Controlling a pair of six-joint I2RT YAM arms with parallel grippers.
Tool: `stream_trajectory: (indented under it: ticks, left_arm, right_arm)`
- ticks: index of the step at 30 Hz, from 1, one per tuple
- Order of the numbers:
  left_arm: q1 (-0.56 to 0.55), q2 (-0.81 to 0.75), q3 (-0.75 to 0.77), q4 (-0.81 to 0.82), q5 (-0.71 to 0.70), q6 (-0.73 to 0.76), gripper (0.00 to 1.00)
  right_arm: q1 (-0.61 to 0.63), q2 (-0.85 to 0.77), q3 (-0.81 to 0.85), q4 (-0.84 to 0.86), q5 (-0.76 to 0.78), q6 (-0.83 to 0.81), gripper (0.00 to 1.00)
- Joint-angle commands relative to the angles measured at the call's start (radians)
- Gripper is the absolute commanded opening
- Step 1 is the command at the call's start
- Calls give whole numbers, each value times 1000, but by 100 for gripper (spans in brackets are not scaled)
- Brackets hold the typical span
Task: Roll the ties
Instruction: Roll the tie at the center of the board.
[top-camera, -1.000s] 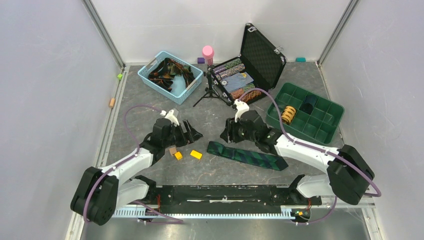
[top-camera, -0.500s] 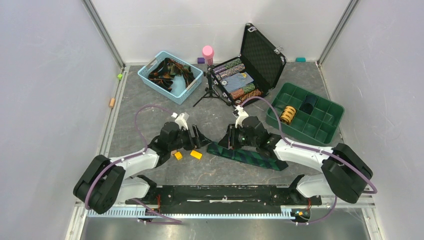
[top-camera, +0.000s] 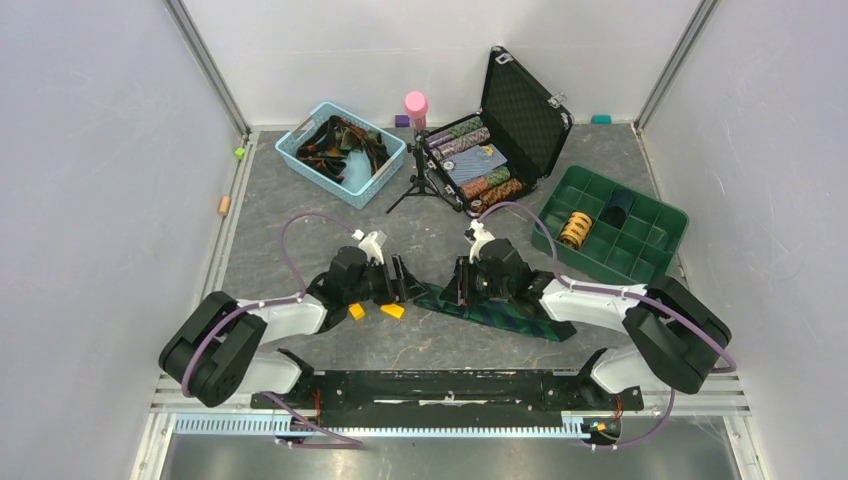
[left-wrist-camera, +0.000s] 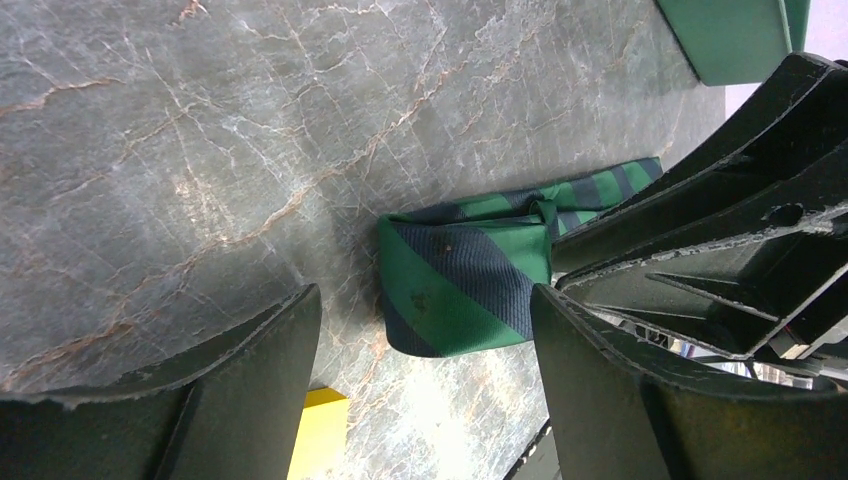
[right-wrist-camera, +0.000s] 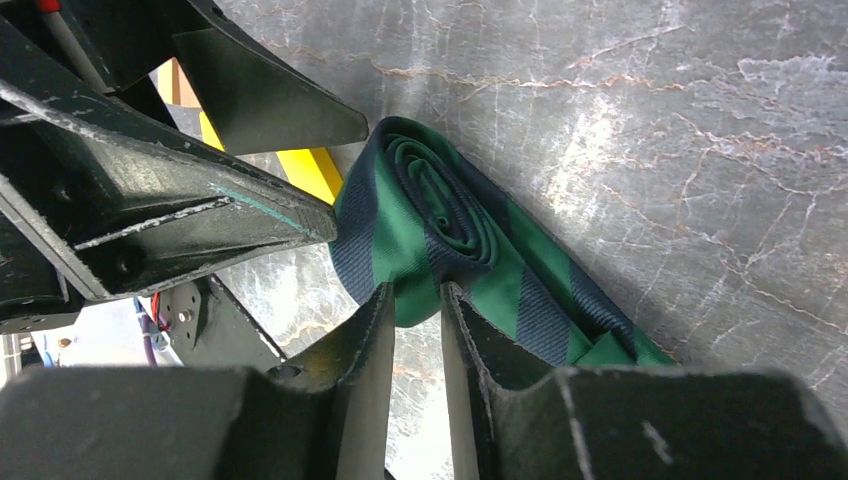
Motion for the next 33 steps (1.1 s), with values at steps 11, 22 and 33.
stream_trajectory:
  ticks: [11,22,33]
  left_arm:
    - [-29,73,9,119,16,-37,83]
    - [-56,140,10,173,53,-50,82]
    - [-70,214,25,235,51,-67,80]
  right_arm:
    - [1,20,-19,-20,77,-32,28]
    - [0,13,-32,-38,95,-38,27]
    - [-1,12,-37,-39,100,-41,27]
